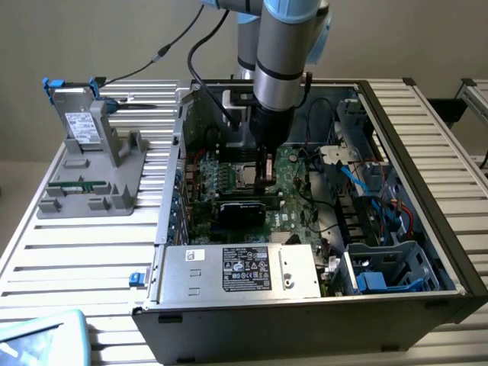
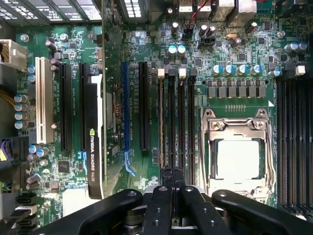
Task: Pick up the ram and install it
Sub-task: 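Press down the ram until it locks into place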
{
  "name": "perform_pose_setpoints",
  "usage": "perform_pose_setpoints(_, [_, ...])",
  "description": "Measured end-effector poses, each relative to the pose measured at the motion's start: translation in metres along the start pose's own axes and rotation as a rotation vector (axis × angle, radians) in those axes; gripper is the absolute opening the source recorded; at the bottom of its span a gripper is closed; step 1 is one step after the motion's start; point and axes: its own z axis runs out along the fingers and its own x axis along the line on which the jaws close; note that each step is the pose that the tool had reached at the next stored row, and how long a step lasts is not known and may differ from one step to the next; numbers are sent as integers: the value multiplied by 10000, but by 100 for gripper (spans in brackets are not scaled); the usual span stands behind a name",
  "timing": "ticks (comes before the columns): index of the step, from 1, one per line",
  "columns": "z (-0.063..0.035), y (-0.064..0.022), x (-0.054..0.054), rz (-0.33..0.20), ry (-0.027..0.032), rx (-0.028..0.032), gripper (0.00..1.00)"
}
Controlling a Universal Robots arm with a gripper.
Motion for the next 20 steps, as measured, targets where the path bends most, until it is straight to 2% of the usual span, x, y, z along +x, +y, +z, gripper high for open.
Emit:
perform_pose_setpoints(11, [6, 80, 1, 0, 1, 6, 11])
perform_pose_setpoints(20, [7, 89, 10, 2, 0, 32, 11])
